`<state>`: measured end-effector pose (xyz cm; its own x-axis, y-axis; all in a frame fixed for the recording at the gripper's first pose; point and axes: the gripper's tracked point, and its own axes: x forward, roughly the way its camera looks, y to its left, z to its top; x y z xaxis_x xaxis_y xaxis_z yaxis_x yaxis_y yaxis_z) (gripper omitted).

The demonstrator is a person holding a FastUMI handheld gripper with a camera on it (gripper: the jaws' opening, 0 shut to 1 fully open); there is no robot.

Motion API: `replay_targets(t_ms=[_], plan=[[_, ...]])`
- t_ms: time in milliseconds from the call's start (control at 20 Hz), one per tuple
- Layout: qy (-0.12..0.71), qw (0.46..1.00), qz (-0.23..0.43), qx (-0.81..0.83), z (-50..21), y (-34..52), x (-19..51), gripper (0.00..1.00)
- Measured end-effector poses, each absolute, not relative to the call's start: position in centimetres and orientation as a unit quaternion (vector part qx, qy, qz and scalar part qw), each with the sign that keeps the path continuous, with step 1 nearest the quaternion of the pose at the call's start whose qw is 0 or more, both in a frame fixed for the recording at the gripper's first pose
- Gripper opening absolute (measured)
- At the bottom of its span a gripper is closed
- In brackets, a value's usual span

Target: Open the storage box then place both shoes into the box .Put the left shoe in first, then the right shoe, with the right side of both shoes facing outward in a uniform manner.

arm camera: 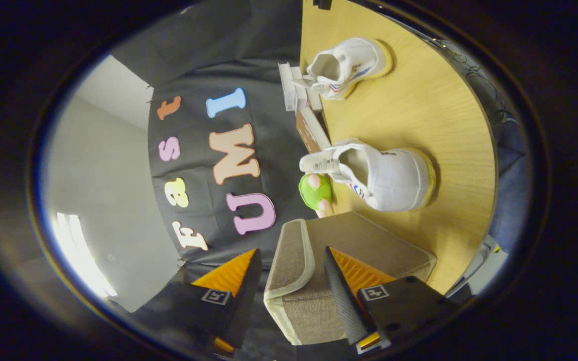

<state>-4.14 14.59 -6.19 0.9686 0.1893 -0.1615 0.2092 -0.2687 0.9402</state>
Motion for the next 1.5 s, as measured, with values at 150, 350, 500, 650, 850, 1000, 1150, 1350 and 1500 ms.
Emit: replay_targets(t_ms=[150,350,500,650,850,1000,1150,1350,1500], plan=[[0.120,0.572,0.002,0.811,-5.0,14.4,-3.7,0.79],[0.106,0.574,0.009,0.812,-4.2,14.3,-3.0,0.78],[0.096,0.577,0.011,0.811,-4.0,14.1,-2.7,0.72],[0.088,0.586,-0.002,0.806,-4.6,14.2,-0.9,0.54],[0.105,0.597,-0.001,0.795,-5.2,14.4,-1.7,0.35],[0.058,0.611,0.009,0.790,-2.8,12.7,-2.0,0.09],[0.065,0.635,-0.002,0.769,-2.6,12.6,-1.6,0.06],[0.049,0.672,0.024,0.739,1.8,12.8,-0.9,0.07],[0.041,0.714,0.052,0.697,6.4,13.8,-0.2,0.09]])
